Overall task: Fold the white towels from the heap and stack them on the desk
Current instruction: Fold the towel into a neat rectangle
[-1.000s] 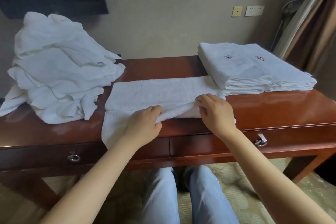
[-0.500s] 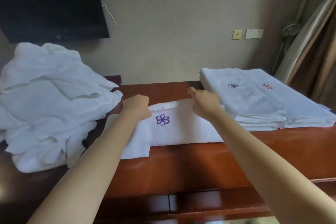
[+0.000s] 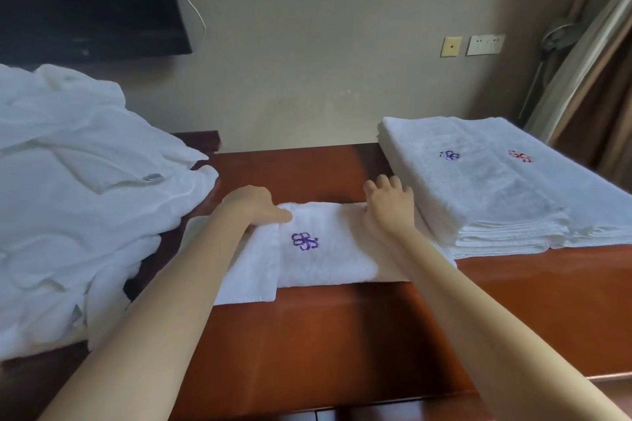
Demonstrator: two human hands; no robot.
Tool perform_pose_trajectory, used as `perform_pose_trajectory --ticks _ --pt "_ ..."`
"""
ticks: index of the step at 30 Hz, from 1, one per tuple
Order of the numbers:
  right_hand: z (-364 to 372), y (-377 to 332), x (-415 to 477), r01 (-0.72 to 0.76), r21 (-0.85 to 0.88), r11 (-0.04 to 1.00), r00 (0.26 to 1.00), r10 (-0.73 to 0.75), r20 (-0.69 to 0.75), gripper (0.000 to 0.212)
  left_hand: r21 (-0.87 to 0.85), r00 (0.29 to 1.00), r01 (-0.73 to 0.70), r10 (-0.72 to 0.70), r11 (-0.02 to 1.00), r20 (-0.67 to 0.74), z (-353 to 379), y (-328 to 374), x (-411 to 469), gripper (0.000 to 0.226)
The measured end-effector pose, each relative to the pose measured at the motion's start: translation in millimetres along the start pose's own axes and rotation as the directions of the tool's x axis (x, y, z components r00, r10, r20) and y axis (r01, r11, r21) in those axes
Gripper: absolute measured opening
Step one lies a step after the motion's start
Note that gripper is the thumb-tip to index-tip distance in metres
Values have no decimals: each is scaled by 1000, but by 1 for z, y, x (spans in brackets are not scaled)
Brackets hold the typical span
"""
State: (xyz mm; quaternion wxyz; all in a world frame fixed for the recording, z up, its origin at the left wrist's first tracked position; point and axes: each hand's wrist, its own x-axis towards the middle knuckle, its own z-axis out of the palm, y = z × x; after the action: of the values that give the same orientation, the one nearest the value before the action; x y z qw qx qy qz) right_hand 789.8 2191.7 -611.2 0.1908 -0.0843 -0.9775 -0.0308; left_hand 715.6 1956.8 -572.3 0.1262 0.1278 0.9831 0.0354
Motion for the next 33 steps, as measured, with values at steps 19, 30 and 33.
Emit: perform_pose_trajectory --ticks 19,30,33 --pt "2 -89 -28 145 262 954 915 -229 331 44 -247 903 -378 295 892 -312 20 -40 -93 51" --pt "-6 -89 -27 90 314 945 901 -211 378 36 87 860 -426 433 901 -271 52 -32 -126 33" --pt "-3 -88 -26 95 297 950 913 -202 354 32 -157 855 -393 298 906 -425 35 -41 -120 11"
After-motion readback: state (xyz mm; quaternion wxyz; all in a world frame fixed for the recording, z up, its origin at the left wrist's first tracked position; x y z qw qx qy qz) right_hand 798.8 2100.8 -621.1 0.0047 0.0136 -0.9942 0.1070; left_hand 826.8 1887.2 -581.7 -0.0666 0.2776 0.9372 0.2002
